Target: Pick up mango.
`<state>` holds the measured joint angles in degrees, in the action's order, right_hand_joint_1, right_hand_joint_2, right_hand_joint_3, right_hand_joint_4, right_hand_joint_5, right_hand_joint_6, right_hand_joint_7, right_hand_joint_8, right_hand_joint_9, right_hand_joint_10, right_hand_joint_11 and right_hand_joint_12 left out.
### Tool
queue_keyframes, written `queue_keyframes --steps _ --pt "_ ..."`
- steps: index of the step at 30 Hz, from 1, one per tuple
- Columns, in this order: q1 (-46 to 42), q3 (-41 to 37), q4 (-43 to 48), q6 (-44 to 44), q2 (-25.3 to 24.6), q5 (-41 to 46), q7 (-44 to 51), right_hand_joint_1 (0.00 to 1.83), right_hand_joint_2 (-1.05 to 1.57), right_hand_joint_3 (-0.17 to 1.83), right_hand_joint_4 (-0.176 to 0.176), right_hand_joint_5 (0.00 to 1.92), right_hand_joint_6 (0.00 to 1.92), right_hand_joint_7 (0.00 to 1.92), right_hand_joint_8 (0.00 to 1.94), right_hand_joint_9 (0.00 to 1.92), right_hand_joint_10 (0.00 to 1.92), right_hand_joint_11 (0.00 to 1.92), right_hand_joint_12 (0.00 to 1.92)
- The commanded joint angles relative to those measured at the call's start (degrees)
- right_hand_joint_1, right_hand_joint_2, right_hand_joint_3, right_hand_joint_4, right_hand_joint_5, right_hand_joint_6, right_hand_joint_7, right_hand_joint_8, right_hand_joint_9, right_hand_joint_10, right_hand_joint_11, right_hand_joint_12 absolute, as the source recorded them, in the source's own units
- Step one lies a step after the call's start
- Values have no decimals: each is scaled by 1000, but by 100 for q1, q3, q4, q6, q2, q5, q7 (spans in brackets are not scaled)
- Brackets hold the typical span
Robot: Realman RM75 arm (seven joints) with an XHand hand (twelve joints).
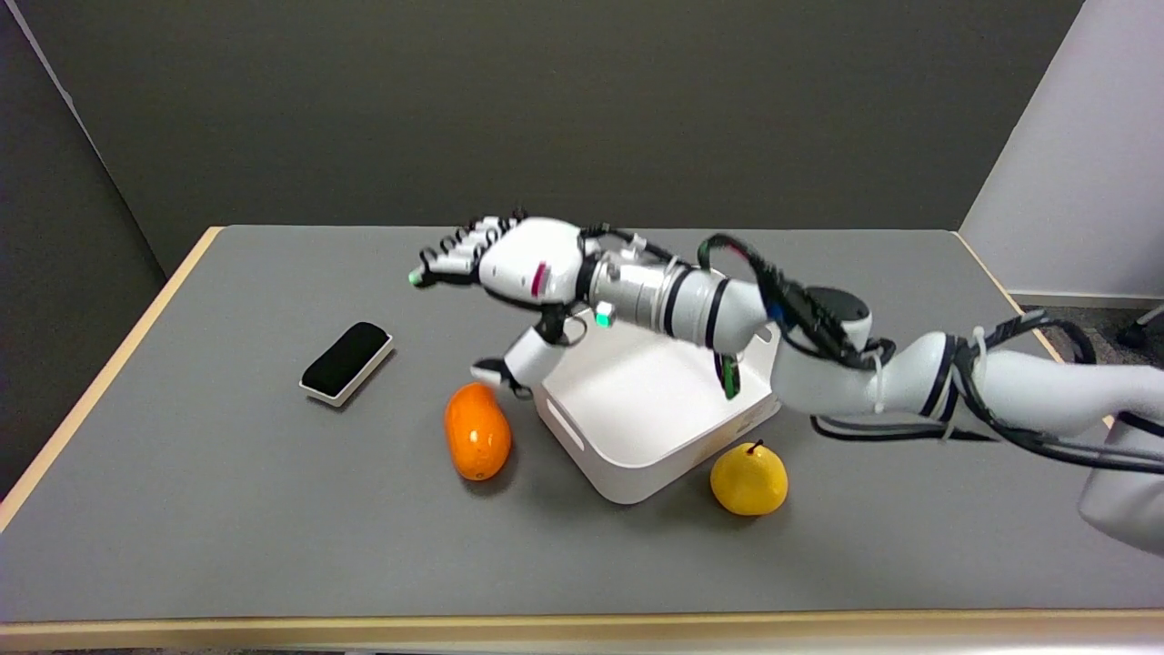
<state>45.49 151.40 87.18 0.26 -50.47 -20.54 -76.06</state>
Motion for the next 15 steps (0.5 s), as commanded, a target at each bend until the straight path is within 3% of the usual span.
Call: queue_keyframes --steps 1,10,15 --pt "1417 5 95 -435 257 3098 -317 627 595 919 49 189 387 300 321 239 720 149 1246" --pt "1792 -186 661 -1404 180 5118 1719 692 598 937 44 193 393 291 318 224 713 123 1225" --pt "1717 -662 996 -1863 191 5633 2987 710 588 955 35 188 405 272 323 200 710 98 1223"
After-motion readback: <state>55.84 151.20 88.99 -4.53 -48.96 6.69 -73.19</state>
